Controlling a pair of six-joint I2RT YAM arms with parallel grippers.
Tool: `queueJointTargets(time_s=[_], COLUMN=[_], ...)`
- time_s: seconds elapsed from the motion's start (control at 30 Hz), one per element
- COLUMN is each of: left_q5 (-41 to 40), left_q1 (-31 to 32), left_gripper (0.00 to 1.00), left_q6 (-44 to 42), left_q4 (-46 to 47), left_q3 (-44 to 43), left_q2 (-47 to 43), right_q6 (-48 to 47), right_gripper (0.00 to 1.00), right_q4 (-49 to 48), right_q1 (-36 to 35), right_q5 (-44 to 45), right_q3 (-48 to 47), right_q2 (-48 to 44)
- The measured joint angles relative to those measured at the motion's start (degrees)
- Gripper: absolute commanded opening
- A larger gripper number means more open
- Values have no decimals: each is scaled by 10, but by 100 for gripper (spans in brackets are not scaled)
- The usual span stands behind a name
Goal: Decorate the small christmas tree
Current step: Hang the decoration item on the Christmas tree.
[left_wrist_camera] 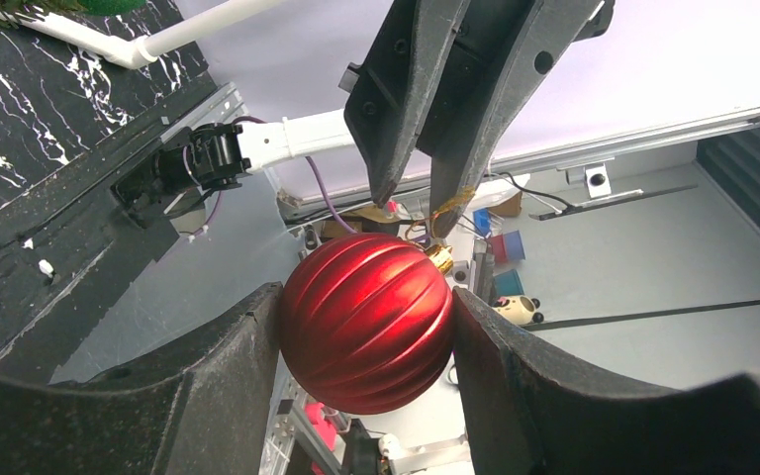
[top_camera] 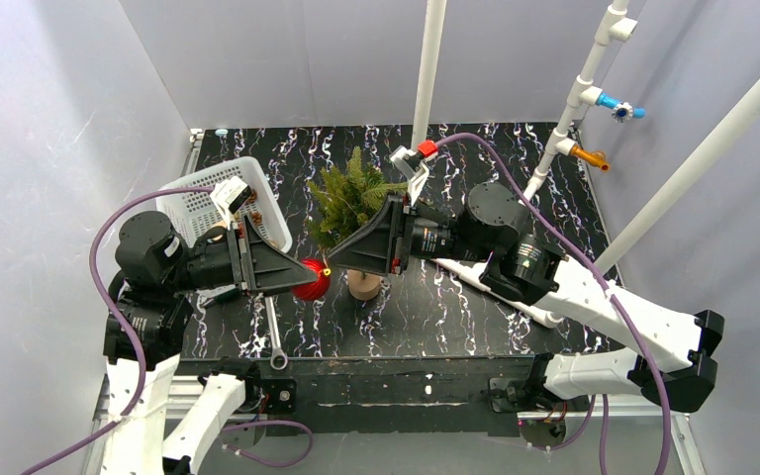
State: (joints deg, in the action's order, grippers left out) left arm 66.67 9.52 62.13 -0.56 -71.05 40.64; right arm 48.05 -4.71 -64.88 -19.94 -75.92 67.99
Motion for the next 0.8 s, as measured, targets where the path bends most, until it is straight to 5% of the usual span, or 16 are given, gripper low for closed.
queueJointTargets(time_s=[0.1,0.27,0.57,0.8], left_q5=[0,0,0,0], left_q1=[0,0,0,0], left_gripper=[0,0,0,0], left_q6=[0,0,0,0], left_q4=[0,0,1,2], left_q3=[0,0,0,1], left_q2=[0,0,0,0], right_q6=[3,3,3,3], right_gripper=[52,54,26,26], right_q4=[-2,-2,-2,-11], right_q1=[0,0,0,0], right_q5=[0,5,8,10], right_q3=[0,1,1,21], right_q2=[0,0,0,-1])
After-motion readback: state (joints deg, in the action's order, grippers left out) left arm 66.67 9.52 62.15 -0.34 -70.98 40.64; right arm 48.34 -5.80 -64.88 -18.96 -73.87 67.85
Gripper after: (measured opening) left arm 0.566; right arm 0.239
